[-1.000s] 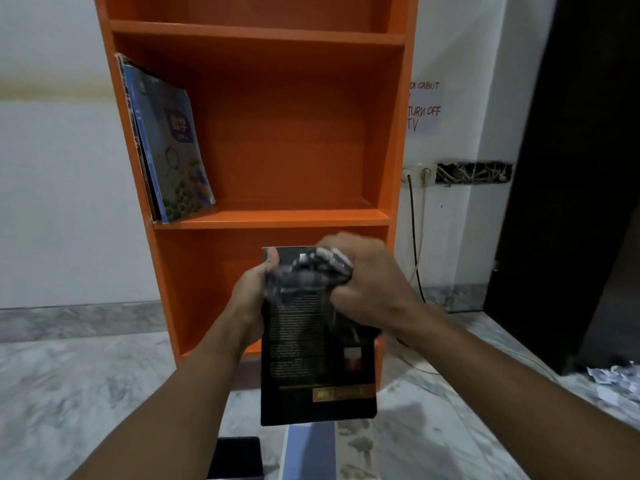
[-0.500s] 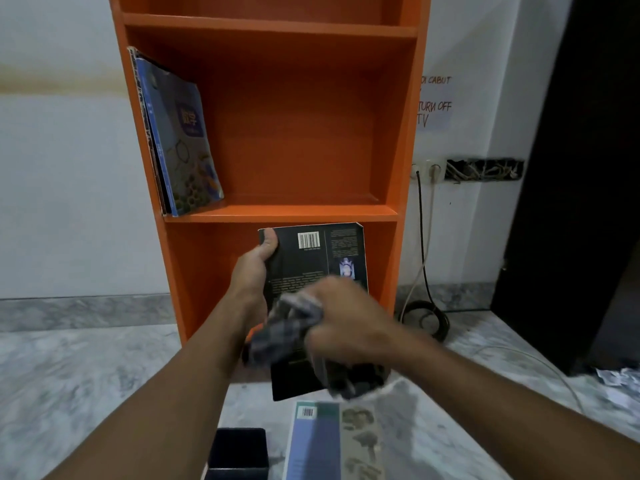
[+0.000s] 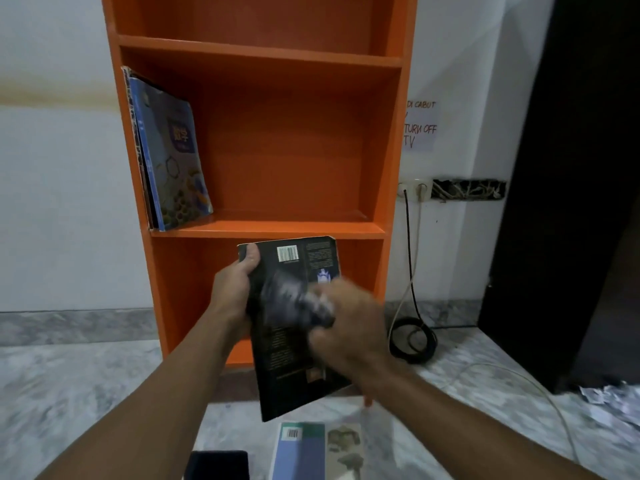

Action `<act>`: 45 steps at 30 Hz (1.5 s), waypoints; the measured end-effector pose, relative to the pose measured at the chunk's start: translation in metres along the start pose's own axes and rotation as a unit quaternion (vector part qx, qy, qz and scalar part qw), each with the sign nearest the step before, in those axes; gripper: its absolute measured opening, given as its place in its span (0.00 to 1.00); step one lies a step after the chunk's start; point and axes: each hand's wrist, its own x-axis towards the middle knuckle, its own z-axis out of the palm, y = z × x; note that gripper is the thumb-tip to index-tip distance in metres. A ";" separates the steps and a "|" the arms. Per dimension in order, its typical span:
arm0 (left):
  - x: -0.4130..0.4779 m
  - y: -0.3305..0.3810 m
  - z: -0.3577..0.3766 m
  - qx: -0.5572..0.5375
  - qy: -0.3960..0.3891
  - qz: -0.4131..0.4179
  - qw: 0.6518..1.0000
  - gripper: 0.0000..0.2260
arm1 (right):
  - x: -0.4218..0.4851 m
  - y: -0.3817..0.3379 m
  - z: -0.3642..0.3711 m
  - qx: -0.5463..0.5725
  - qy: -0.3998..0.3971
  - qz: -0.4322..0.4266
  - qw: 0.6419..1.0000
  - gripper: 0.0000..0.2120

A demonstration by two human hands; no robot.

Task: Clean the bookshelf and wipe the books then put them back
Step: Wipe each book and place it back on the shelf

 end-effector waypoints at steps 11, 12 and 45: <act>0.009 0.002 0.033 0.092 0.015 0.032 0.995 0.22 | -0.025 0.001 0.029 0.049 -0.115 0.076 0.989 0.50; 0.008 0.001 0.038 0.097 0.017 0.043 0.994 0.20 | -0.023 0.003 0.027 0.056 -0.097 0.078 0.991 0.50; 0.013 -0.019 -0.039 0.098 -0.027 0.099 0.990 0.08 | -0.014 -0.006 0.003 -0.041 -0.376 -0.015 0.925 0.16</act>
